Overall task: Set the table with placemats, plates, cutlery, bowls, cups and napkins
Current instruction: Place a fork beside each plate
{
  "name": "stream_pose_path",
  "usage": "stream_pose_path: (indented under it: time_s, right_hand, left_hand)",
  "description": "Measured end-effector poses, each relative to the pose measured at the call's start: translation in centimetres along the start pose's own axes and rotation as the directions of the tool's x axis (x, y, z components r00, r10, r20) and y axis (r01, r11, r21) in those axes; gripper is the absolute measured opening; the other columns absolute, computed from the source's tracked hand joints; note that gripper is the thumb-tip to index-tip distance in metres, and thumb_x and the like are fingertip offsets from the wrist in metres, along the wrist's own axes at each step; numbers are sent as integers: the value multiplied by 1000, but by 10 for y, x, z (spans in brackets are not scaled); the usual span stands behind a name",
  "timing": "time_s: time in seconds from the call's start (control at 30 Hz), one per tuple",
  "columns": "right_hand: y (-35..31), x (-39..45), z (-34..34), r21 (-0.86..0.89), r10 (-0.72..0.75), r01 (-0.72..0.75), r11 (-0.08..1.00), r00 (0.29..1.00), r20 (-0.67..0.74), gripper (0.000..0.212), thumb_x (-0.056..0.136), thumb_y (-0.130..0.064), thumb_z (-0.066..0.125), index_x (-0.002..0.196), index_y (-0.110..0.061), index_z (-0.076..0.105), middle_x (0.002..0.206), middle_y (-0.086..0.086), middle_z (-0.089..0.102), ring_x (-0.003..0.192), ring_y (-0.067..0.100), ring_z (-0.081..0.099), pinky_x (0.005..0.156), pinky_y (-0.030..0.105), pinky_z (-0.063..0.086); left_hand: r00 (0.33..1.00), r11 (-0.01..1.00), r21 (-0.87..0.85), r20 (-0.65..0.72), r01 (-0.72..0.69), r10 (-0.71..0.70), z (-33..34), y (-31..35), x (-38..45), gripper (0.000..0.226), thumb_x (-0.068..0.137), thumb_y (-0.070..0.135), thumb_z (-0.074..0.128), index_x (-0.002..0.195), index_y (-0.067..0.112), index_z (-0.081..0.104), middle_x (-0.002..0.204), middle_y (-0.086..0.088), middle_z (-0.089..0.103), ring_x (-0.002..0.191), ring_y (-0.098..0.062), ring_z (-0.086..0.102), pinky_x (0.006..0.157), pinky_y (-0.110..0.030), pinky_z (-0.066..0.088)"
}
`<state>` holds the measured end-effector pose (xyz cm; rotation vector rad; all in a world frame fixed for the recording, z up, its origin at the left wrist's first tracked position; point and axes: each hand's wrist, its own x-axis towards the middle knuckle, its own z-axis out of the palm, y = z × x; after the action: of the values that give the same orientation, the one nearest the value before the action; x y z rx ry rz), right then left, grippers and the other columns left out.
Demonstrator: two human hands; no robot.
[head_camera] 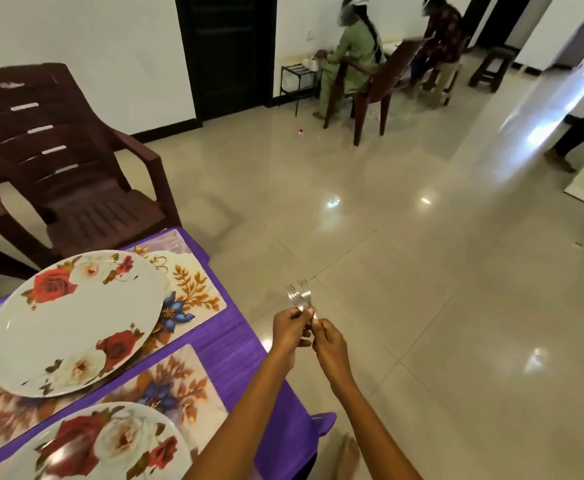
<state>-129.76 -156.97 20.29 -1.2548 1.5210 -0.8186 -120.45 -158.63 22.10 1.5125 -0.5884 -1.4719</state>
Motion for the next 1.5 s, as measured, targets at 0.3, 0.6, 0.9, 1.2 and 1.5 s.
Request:
stream_pose_path:
  time_s: [0.3, 0.6, 0.9, 1.2, 1.5]
  right_hand:
    - [-1, 152, -62, -96, 162, -136, 986, 918, 362, 27, 99, -23, 37, 80, -15, 53, 66, -1, 52, 52, 8, 40, 48, 21, 32]
    - [-17, 234, -72, -133, 112, -53, 990, 864, 490, 24, 99, -28, 38, 104, -27, 61, 73, -10, 54, 58, 2, 46, 50, 15, 33]
    - [-78, 285, 14, -196, 13, 152, 969, 757, 653, 28, 100, -29, 39, 114, -21, 62, 93, 0, 63, 73, 10, 54, 59, 18, 39]
    - [-157, 362, 156, -243, -54, 373, 895, 633, 773, 17, 97, -26, 45, 96, -21, 61, 93, 3, 68, 67, 14, 58, 58, 29, 49]
    - [-250, 407, 322, -163, -74, 501, 850, 419, 905, 18, 88, -15, 56, 82, -20, 72, 77, -5, 69, 69, 7, 60, 68, 25, 49]
  left_hand:
    - [921, 986, -167, -382, 15, -79, 93, 16, 115, 20, 91, 16, 60, 72, 8, 61, 59, -4, 50, 47, -13, 42, 40, -21, 38]
    - [888, 959, -247, -460, -139, 10, 138, 40, 169, 29, 101, 24, 41, 101, 9, 66, 87, -5, 65, 74, -12, 61, 63, -21, 46]
    - [763, 908, -306, -646, -286, 22, 69, 105, 208, 35, 101, 18, 34, 80, 9, 60, 77, -8, 66, 66, -15, 60, 46, -18, 38]
    - [525, 745, -398, -847, -535, -76, -65, 183, 294, 34, 101, 15, 34, 71, 8, 48, 67, -10, 57, 55, -14, 56, 45, -16, 45]
    - [464, 505, -480, -870, -717, -169, -225, 246, 351, 33, 102, 19, 31, 93, 5, 59, 79, -13, 69, 66, -24, 66, 61, -32, 54]
